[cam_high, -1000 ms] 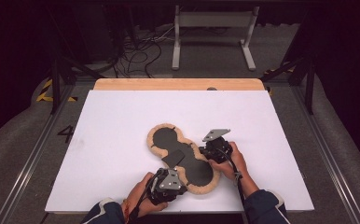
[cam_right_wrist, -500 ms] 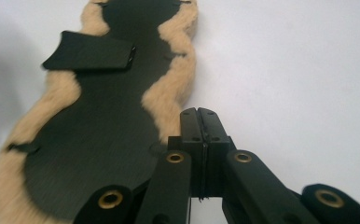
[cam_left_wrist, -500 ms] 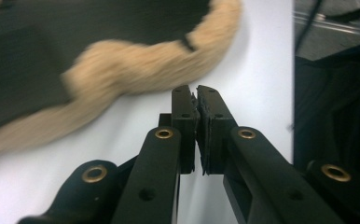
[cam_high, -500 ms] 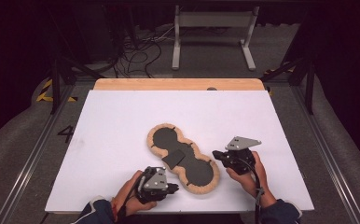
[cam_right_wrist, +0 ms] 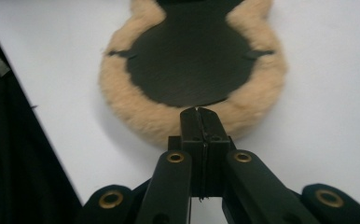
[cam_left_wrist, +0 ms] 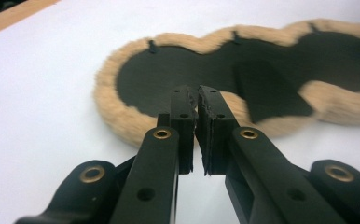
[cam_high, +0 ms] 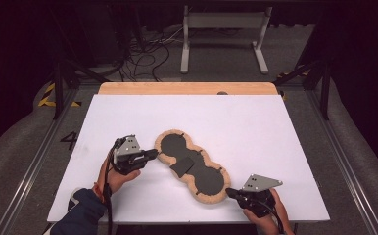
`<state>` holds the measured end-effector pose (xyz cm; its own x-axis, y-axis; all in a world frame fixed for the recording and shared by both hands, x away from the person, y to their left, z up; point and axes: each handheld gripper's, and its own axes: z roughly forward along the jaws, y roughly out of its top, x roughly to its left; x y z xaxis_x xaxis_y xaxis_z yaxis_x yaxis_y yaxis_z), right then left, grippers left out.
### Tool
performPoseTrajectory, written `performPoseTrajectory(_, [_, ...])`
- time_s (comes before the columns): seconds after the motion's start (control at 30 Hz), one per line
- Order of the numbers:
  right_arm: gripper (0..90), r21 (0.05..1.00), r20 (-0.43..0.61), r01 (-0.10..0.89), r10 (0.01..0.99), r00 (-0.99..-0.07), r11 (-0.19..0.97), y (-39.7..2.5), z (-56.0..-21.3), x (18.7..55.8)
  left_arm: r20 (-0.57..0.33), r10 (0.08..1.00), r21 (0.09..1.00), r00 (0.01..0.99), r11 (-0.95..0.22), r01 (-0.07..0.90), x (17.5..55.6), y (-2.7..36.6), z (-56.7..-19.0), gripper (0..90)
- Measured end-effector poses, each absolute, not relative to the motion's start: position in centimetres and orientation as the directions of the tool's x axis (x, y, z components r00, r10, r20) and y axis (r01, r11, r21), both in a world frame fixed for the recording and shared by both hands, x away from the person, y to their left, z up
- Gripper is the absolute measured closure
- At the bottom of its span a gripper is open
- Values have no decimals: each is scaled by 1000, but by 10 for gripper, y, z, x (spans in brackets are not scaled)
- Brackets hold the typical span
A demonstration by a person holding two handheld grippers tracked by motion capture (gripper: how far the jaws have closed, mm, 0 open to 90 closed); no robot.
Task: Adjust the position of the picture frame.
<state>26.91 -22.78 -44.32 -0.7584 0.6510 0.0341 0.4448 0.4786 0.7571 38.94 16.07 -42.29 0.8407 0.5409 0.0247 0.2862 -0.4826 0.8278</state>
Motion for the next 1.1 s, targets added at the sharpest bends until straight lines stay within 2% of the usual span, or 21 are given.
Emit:
performPoseTrajectory(0.17, [900,754,95,456,608,-788,473,-215,-447,262,1,551,822,835,-475,313,406,153,-430,841])
performPoseTrajectory(0.37, [900,747,90,424,553,-828,512,-198,-449,254,32,536,799,844,-521,301,416,136,-439,828])
performPoseTrajectory(0.4, [900,742,67,411,551,-832,530,-190,-453,253,64,551,802,832,-525,286,416,136,-438,827])
performPoseTrajectory(0.47, [900,738,50,402,551,-833,542,-184,-455,253,72,567,811,821,-513,283,416,141,-437,828])
performPoseTrajectory(0.53, [900,742,49,404,556,-829,536,-181,-457,253,13,630,836,777,-433,337,425,161,-436,832])
performPoseTrajectory(0.7, [900,741,23,393,564,-826,545,-176,-461,252,-50,706,820,706,-374,432,446,174,-449,825])
performPoseTrajectory(0.8, [900,734,-11,383,574,-819,561,-173,-461,250,-24,723,798,690,-402,449,450,170,-455,821])
performPoseTrajectory(1.1, [900,734,-20,402,610,-792,546,-181,-461,253,12,691,756,723,-479,445,456,156,-463,833])
